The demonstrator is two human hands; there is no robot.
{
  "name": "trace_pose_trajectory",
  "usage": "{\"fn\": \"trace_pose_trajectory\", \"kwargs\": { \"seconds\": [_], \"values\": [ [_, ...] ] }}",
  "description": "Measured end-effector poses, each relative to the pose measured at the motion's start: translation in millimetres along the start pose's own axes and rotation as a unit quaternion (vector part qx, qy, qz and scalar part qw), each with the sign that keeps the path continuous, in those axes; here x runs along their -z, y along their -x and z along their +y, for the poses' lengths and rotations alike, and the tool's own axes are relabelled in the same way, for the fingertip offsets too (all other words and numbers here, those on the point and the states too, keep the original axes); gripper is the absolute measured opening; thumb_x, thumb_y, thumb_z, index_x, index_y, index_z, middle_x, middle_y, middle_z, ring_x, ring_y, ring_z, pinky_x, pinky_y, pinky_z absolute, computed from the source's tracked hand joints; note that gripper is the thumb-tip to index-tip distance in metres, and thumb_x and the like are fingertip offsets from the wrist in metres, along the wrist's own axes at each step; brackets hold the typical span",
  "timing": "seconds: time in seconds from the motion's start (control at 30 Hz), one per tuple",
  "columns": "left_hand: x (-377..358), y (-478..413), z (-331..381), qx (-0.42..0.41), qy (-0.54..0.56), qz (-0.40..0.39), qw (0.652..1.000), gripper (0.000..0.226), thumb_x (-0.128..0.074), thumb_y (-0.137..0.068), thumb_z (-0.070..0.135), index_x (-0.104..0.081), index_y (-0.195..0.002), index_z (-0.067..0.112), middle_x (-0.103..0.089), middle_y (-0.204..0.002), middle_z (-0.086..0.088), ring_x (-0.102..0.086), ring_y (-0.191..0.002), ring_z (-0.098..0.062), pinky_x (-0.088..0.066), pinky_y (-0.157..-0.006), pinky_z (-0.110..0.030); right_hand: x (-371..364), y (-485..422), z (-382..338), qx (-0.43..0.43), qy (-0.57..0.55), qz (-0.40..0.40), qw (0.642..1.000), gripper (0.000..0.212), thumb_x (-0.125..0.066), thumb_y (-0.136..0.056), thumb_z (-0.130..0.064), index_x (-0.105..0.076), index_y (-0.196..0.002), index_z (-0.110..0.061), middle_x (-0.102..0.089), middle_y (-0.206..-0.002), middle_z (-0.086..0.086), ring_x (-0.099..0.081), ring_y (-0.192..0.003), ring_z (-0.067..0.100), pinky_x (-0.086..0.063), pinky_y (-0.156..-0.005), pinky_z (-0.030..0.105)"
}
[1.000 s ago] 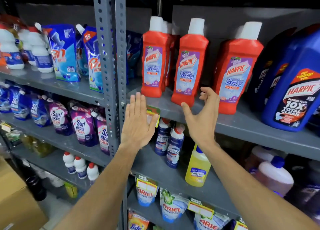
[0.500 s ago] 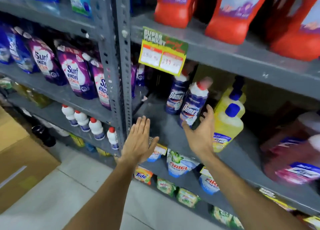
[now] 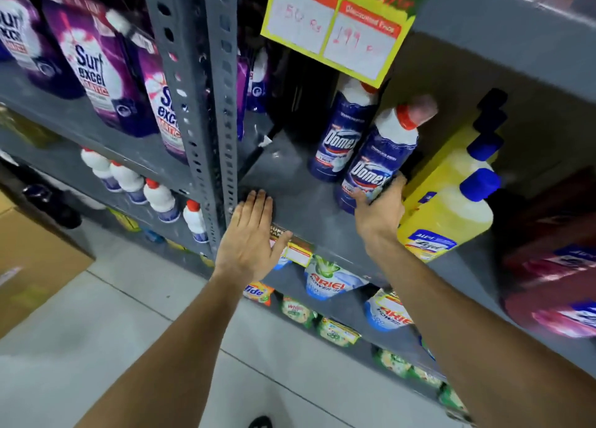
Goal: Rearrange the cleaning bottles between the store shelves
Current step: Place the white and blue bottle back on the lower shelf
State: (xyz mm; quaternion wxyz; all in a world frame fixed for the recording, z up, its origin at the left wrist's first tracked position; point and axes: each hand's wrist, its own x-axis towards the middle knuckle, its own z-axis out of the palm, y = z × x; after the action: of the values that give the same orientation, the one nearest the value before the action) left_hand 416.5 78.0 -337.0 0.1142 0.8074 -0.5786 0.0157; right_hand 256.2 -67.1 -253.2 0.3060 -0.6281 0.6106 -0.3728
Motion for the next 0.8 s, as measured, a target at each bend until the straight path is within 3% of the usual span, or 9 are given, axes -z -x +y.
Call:
{"fn": "trace_pose_trajectory", "kwargs": {
  "seconds": [0.2,0.27,0.37,0.5,0.67,0.8],
  "values": [
    [3.4,0.5,2.3,0.007,0.013,-0.007,1.000,0.083,-0.019,-0.097,0.061,-0.025,-0.151,-0.001,-0.024,-0.161,-0.020,-0.018,-0.151,-0.031,-0.009,-0.125,-0.043,-3.4,15.6,2.7,0.099,-0.034,-0.081,0.991,0.056,-0.077,-0.088,-0.013,-0.047,-0.135,-0.011,-0.070,-0.127,0.006,-0.068,-0.112,0.024,-0.057,-0.094,0.041],
    [4.6,0.7,2.2,0.007,0.017,-0.006,1.000,0.083,-0.018,-0.097,0.061,-0.025,-0.151,-0.001,-0.024,-0.161,-0.020,-0.017,-0.151,-0.031,-0.008,-0.125,-0.043,-6.7,21.8,0.7,0.118,-0.041,-0.106,0.986,0.056,-0.077,-0.088,-0.014,-0.047,-0.135,-0.011,-0.069,-0.127,0.004,-0.068,-0.108,0.019,-0.058,-0.087,0.025],
    [5.5,0.8,1.5,0.009,0.020,-0.010,1.000,0.083,-0.018,-0.097,0.061,-0.023,-0.152,0.000,-0.023,-0.162,-0.019,-0.016,-0.152,-0.030,-0.007,-0.125,-0.042,-14.0,27.0,-5.9,0.123,-0.069,-0.139,0.980,0.057,-0.077,-0.089,-0.011,-0.046,-0.136,-0.007,-0.066,-0.126,0.001,-0.066,-0.107,0.013,-0.049,-0.077,0.001],
    [3.9,0.7,0.3,0.011,0.026,-0.021,0.999,0.084,-0.017,-0.096,0.062,-0.019,-0.153,0.001,-0.019,-0.163,-0.018,-0.012,-0.153,-0.029,-0.004,-0.125,-0.041,-24.0,29.3,-13.6,0.112,-0.085,-0.151,0.978,0.060,-0.078,-0.088,-0.012,-0.045,-0.138,-0.006,-0.062,-0.126,-0.005,-0.062,-0.109,0.009,-0.053,-0.079,0.004],
    [4.0,0.4,1.7,0.010,0.022,-0.025,0.999,0.083,-0.017,-0.097,0.062,-0.017,-0.154,0.001,-0.017,-0.164,-0.018,-0.009,-0.153,-0.029,-0.003,-0.125,-0.042,-26.0,27.8,-10.9,0.111,-0.092,-0.150,0.978,0.062,-0.079,-0.088,-0.017,-0.044,-0.139,-0.009,-0.064,-0.136,0.006,-0.065,-0.117,0.018,-0.050,-0.076,0.001],
    [4.6,-0.3,1.3,0.009,0.020,-0.031,0.999,0.083,-0.018,-0.097,0.061,-0.016,-0.154,0.001,-0.016,-0.164,-0.018,-0.008,-0.153,-0.029,-0.003,-0.125,-0.042,-24.7,27.8,-9.3,0.102,-0.094,-0.167,0.976,0.064,-0.077,-0.090,-0.019,-0.041,-0.142,-0.011,-0.061,-0.140,0.004,-0.061,-0.122,0.014,-0.051,-0.077,0.003]
  ]
}}
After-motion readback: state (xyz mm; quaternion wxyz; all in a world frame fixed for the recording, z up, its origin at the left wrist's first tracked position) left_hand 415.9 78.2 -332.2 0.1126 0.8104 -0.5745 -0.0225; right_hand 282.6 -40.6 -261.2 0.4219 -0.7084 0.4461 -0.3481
